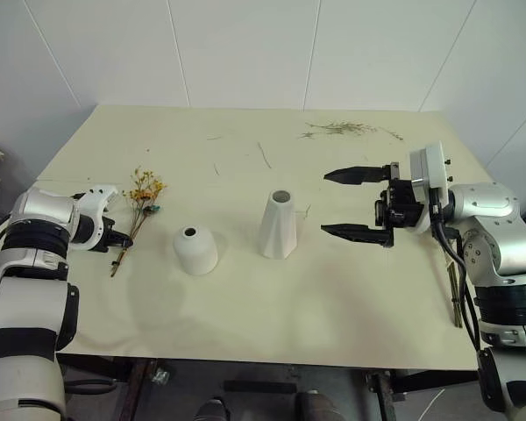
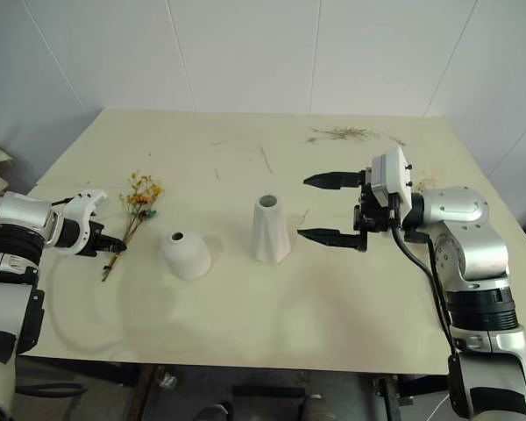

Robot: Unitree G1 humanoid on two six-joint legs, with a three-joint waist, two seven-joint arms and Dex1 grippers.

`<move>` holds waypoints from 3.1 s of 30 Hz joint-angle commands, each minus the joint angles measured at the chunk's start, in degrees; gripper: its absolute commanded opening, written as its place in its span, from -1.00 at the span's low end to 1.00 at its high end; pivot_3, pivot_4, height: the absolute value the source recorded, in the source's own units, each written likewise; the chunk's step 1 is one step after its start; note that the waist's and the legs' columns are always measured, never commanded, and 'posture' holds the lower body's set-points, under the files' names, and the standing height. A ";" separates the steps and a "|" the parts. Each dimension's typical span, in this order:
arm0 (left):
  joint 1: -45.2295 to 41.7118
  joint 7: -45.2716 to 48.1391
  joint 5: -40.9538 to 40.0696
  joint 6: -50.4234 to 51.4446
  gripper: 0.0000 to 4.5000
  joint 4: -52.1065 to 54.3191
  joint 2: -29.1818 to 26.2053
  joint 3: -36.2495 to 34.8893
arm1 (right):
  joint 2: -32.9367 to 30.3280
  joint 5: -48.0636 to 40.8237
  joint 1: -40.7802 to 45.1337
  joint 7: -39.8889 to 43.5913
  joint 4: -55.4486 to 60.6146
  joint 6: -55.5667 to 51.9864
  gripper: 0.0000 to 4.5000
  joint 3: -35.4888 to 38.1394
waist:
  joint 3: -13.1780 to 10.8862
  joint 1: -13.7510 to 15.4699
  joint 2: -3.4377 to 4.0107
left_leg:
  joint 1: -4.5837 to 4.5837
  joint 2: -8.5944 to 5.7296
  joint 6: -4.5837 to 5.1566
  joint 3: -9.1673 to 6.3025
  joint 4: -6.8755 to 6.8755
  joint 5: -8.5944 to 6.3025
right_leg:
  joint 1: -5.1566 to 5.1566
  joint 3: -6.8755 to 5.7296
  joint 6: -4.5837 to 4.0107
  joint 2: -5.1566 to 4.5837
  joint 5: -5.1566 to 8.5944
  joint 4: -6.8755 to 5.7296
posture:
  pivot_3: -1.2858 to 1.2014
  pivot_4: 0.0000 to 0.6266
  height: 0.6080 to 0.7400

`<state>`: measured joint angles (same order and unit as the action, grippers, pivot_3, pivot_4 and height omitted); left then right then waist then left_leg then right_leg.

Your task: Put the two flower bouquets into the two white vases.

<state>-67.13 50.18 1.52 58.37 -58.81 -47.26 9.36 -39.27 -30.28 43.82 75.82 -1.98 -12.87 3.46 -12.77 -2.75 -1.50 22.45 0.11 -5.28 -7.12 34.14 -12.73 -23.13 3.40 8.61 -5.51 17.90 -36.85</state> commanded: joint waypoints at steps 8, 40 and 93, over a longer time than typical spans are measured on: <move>3.12 -7.50 -4.60 -9.45 -1.00 4.75 -0.37 -12.33 | 0.02 0.50 1.44 -0.19 -0.69 1.37 1.00 0.49 | -0.01 0.04 -0.02 | 0.00 0.00 -0.02 -0.05 0.02 0.03 | 0.00 -0.02 0.01 0.00 -0.01 -0.05 | 0.03 -0.52 1.00; 40.69 -2.51 -45.71 -39.05 -1.00 62.45 20.01 -36.07 | 3.01 2.53 -0.09 -6.10 -2.48 3.29 1.00 1.03 | 0.03 0.17 -0.07 | 0.64 0.02 0.08 0.03 0.93 0.04 | -0.24 0.04 0.00 0.03 -0.61 0.11 | 0.03 -0.52 1.00; 44.63 4.49 -39.24 -50.11 -1.00 54.94 22.11 -26.42 | 4.25 0.73 -4.50 -13.26 3.50 1.72 1.00 1.34 | 0.03 1.07 -0.06 | 0.70 0.02 0.13 0.05 0.83 0.00 | -0.23 0.04 0.05 0.02 -0.64 0.43 | 0.03 -0.52 1.00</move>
<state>-23.55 54.32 -38.53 8.64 -5.13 -24.81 -17.63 -35.20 -28.42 39.41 63.02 -0.79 -11.69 2.87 -12.74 -1.68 -1.56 23.15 0.13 -5.15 -7.08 34.97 -12.72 -23.35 3.44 8.66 -5.49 17.26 -36.43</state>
